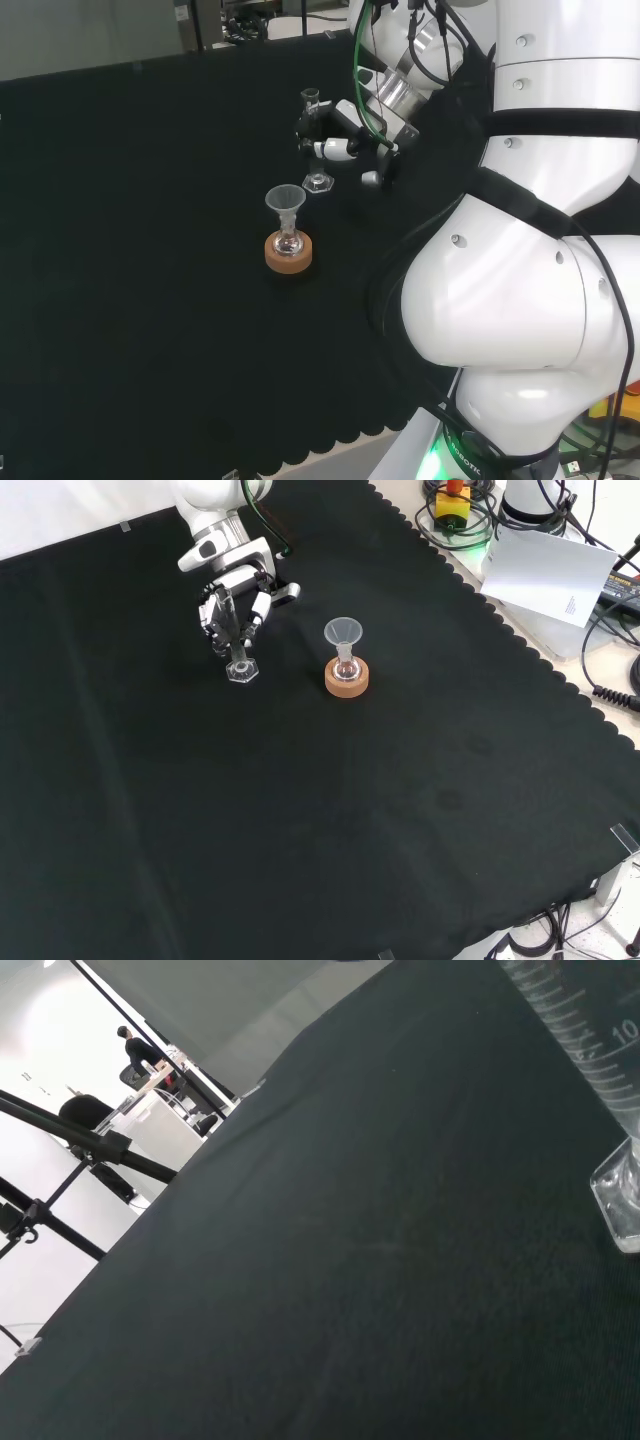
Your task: Put the graduated cylinder back on the table.
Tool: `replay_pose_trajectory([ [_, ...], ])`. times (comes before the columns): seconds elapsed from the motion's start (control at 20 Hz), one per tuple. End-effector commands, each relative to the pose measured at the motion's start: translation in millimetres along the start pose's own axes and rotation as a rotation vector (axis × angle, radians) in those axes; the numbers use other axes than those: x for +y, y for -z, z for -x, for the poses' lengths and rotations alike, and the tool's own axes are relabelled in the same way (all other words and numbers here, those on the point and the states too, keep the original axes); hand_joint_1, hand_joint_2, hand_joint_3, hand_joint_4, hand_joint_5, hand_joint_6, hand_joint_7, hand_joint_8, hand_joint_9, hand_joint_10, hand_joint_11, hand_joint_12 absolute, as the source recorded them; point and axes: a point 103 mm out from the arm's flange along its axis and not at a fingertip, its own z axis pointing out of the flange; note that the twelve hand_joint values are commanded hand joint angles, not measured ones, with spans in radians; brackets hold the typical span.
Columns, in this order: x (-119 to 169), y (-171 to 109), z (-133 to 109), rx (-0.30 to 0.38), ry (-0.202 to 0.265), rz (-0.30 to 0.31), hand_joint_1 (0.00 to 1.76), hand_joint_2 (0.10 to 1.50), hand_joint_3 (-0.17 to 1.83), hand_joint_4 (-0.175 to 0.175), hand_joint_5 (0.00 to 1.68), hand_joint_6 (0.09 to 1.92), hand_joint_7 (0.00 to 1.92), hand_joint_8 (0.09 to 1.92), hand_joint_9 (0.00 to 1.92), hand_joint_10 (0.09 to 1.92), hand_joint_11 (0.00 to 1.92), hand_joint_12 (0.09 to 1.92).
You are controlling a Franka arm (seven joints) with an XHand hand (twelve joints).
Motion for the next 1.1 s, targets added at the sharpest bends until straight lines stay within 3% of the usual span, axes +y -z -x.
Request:
replay_pose_trajectory([
  [0.05,-1.2,-1.4,2.3,0.017,-0.005,-0.008,1.11,1.17,0.00,-0.129,0.88,1.17,0.92,0.54,1.28,0.09,1.09,0.88],
  [0.15,-1.5,-1.2,3.1,0.026,-0.007,-0.015,1.08,1.19,0.00,-0.087,0.85,1.21,0.85,0.59,1.25,0.09,1.02,0.93],
  [0.25,-1.3,-2.1,4.0,0.035,-0.011,-0.040,1.06,1.16,-0.02,-0.039,0.78,0.96,0.77,0.60,1.20,0.09,0.93,1.00],
  [0.35,-2.8,-3.2,4.9,0.047,-0.016,-0.049,1.05,1.13,-0.05,-0.022,0.73,0.80,0.71,0.59,1.14,0.09,0.84,1.05],
  [0.85,-5.3,7.0,1.4,0.049,-0.032,-0.040,0.99,1.07,-0.17,-0.034,0.53,0.63,0.54,0.59,0.98,0.09,0.58,1.21],
  [1.1,-4.0,12.5,-2.7,0.032,-0.032,-0.040,0.91,1.00,-0.17,-0.057,0.40,0.40,0.39,0.63,0.85,0.09,0.43,1.29],
])
